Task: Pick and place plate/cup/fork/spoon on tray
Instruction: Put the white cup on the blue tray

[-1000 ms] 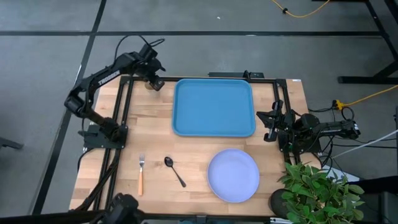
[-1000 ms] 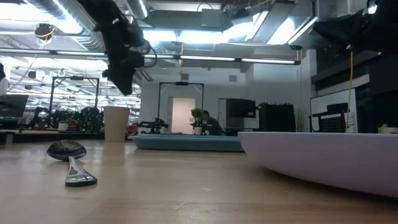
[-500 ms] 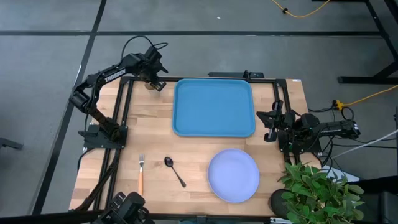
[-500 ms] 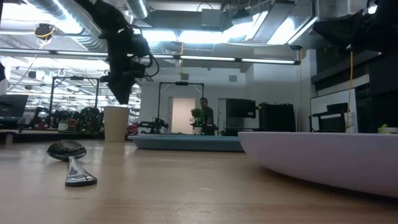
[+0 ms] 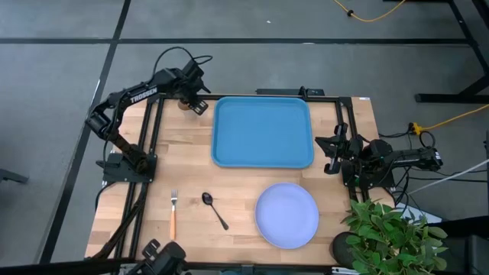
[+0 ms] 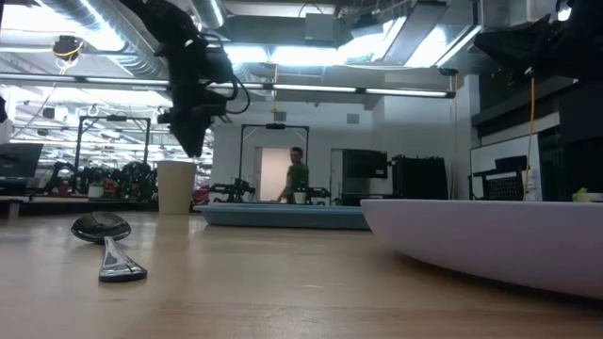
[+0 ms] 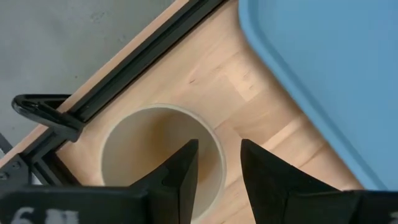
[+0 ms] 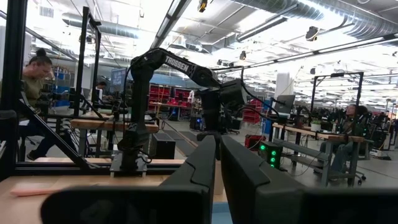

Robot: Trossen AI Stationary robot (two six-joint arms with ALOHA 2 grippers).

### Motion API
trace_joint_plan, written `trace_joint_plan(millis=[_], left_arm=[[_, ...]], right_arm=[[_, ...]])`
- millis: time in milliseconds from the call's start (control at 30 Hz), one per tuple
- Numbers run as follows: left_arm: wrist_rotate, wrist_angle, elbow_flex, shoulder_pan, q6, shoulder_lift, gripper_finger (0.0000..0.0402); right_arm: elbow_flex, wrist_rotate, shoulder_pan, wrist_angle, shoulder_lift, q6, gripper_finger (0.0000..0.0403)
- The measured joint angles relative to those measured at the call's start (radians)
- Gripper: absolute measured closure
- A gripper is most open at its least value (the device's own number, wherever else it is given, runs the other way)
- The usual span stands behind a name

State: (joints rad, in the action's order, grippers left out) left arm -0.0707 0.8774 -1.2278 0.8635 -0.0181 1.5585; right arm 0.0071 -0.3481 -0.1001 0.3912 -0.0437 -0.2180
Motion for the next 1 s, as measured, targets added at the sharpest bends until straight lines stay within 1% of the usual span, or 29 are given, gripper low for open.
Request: trace_joint_plan(millis=[200, 567, 1000], left_arm=[[-0.079, 0.0, 0.0, -0.006, 0.0, 0.0, 0.0288], [-0.073, -0.003, 0.006, -0.016, -0.006, 0.006, 0.029], [-0.07, -0.068, 0.134, -0.018, -0.003, 0.006, 0.0291]], right_arm=[[0.0, 0.0, 0.0, 0.0, 0.0, 0.0, 0.0372], [0.0, -0.001, 0.0, 0.0, 0.0, 0.0, 0.0372], [0.0, -0.001, 0.0, -0.001, 0.0, 0.0, 0.0372]])
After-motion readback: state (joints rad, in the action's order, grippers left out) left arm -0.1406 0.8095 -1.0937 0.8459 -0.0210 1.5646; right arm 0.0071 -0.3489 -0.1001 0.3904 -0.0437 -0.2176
